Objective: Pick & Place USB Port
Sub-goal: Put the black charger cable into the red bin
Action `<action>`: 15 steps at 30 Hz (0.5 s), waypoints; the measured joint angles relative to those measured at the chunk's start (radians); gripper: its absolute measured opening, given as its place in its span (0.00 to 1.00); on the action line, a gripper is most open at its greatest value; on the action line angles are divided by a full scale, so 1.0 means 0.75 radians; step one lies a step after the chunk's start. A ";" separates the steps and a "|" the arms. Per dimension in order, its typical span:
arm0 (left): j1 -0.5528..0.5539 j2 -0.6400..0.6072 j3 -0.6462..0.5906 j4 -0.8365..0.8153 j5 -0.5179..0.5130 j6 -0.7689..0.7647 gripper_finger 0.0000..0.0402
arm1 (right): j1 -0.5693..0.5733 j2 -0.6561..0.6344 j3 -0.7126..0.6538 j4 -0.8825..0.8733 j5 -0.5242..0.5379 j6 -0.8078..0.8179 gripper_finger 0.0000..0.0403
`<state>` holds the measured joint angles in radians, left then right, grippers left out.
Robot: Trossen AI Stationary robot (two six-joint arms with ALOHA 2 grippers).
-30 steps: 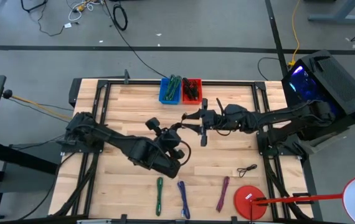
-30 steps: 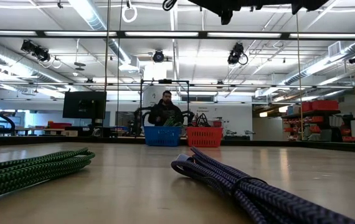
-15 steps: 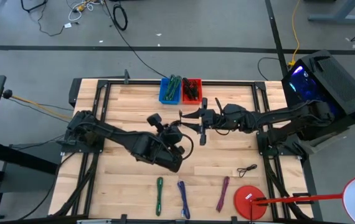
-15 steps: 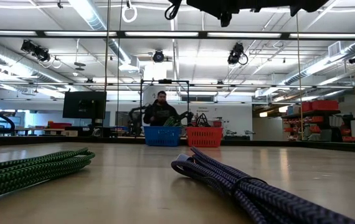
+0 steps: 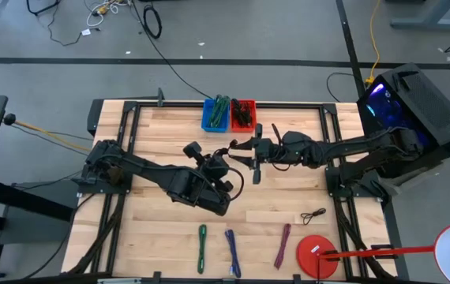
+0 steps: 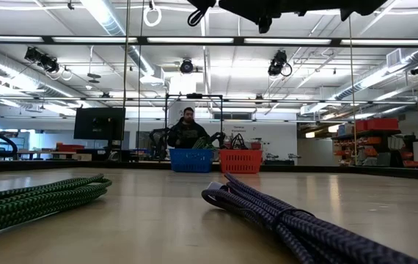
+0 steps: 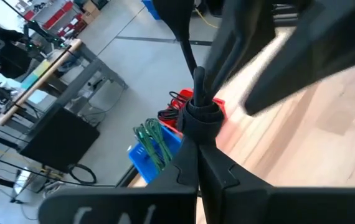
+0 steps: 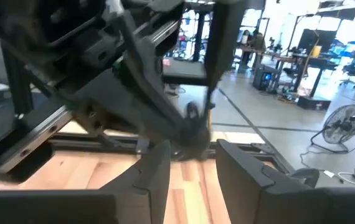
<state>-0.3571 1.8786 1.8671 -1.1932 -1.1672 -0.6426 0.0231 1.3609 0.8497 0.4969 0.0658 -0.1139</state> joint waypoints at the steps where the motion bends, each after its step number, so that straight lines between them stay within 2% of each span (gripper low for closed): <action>1: 0.000 0.000 0.000 0.010 0.000 0.000 0.00 | 0.000 0.000 0.000 0.012 0.001 0.000 0.32; 8: 0.010 0.000 0.000 0.051 0.001 0.025 0.00 | 0.000 -0.002 0.000 0.104 -0.041 0.023 0.32; 12: 0.010 0.000 0.000 0.139 0.002 0.108 0.00 | 0.000 0.004 0.001 0.141 -0.043 0.020 0.32; 15: 0.010 0.000 0.000 0.199 0.011 0.171 0.00 | 0.000 0.004 0.001 0.145 -0.041 -0.001 0.27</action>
<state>-0.3496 1.8786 1.8671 -1.0436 -1.1587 -0.5146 0.0231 1.3636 0.8501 0.6056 0.0350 -0.1145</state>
